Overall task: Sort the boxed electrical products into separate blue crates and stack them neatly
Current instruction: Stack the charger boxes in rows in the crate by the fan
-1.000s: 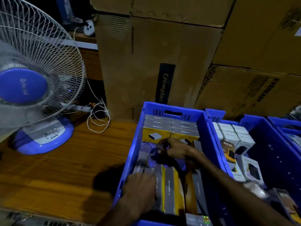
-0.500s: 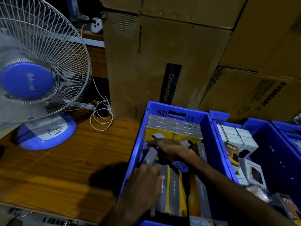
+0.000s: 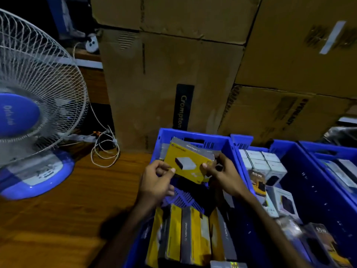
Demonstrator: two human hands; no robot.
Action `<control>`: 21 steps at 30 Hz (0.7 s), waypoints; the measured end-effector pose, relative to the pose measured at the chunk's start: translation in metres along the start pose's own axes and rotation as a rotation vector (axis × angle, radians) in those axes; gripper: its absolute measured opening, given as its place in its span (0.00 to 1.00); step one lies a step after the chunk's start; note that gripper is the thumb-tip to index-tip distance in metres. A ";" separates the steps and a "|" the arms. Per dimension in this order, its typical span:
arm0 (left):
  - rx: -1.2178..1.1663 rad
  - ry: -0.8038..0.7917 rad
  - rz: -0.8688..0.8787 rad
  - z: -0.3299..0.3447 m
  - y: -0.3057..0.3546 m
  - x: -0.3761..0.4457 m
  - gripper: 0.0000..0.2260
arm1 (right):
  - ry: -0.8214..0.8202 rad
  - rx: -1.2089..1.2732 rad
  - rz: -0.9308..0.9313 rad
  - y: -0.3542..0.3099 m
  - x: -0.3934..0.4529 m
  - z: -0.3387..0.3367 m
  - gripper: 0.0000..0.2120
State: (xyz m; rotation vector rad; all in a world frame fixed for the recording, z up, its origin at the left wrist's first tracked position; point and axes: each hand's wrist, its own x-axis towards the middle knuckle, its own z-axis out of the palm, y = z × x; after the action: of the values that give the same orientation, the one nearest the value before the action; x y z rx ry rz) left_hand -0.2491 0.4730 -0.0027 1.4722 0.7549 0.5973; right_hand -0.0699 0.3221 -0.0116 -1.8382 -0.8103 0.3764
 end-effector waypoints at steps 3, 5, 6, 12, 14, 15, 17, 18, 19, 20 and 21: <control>0.034 0.053 0.001 0.007 0.007 0.009 0.11 | 0.038 0.133 -0.003 -0.004 -0.015 0.005 0.23; 0.304 0.144 0.193 0.005 0.012 0.011 0.20 | 0.066 0.131 -0.031 -0.009 -0.018 0.004 0.23; 0.431 0.163 0.297 0.002 0.015 0.010 0.25 | 0.073 0.104 -0.049 -0.010 -0.017 0.002 0.22; 0.980 0.059 0.717 -0.003 0.037 0.019 0.36 | -0.008 -0.133 -0.120 -0.018 -0.013 0.001 0.14; 1.174 -0.064 0.827 0.000 0.041 0.026 0.26 | -0.033 -0.204 -0.155 -0.017 -0.012 0.007 0.15; 1.222 -0.119 0.862 0.002 0.042 0.030 0.23 | -0.047 -0.230 -0.161 -0.018 -0.011 0.010 0.16; 1.267 -0.204 0.851 0.005 0.041 0.040 0.21 | -0.057 -0.253 -0.142 -0.018 -0.009 0.014 0.20; 1.284 -0.240 0.820 0.006 0.040 0.046 0.21 | -0.065 -0.262 -0.121 -0.015 -0.007 0.014 0.21; 1.303 -0.271 0.795 0.007 0.038 0.053 0.21 | -0.084 -0.278 -0.097 -0.015 -0.005 0.014 0.21; 1.324 -0.301 0.777 0.007 0.035 0.061 0.21 | -0.105 -0.295 -0.076 -0.012 -0.003 0.012 0.20; 1.339 -0.327 0.769 0.007 0.030 0.067 0.21 | -0.116 -0.318 -0.060 -0.010 -0.002 0.009 0.20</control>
State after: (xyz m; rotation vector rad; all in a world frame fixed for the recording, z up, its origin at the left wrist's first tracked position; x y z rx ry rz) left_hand -0.1977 0.5208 0.0212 3.0757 0.2288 0.3434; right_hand -0.0806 0.3294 -0.0064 -2.0946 -1.0512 0.3322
